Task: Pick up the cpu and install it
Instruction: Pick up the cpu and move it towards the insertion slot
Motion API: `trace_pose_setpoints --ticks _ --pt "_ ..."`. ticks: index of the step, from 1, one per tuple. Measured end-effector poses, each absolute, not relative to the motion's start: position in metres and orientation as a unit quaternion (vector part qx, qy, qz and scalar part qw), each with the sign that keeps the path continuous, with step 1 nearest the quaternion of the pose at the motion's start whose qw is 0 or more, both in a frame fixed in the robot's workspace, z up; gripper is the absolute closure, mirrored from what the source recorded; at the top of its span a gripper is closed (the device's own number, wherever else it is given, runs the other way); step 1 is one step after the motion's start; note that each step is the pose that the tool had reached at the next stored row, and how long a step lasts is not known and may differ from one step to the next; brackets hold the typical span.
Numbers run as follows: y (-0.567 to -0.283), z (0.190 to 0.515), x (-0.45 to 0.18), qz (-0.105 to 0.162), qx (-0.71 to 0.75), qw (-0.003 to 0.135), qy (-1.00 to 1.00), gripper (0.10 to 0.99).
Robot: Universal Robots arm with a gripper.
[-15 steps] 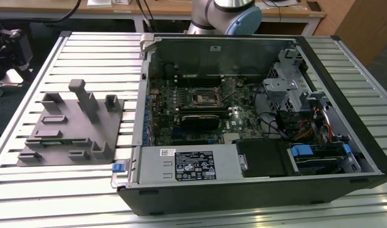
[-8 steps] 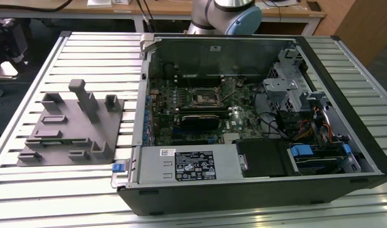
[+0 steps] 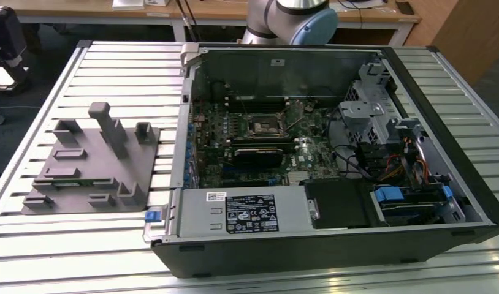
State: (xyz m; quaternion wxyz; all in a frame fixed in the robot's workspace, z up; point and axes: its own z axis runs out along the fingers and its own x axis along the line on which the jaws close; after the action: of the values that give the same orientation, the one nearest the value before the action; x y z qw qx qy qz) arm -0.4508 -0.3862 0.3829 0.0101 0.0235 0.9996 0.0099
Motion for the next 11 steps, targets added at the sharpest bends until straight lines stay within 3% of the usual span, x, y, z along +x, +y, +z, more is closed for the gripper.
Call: trace_pose_setpoints --ticks 11 --pt "-0.3855 0.3911 -0.4421 0.01 0.024 0.01 1.0 0.553"
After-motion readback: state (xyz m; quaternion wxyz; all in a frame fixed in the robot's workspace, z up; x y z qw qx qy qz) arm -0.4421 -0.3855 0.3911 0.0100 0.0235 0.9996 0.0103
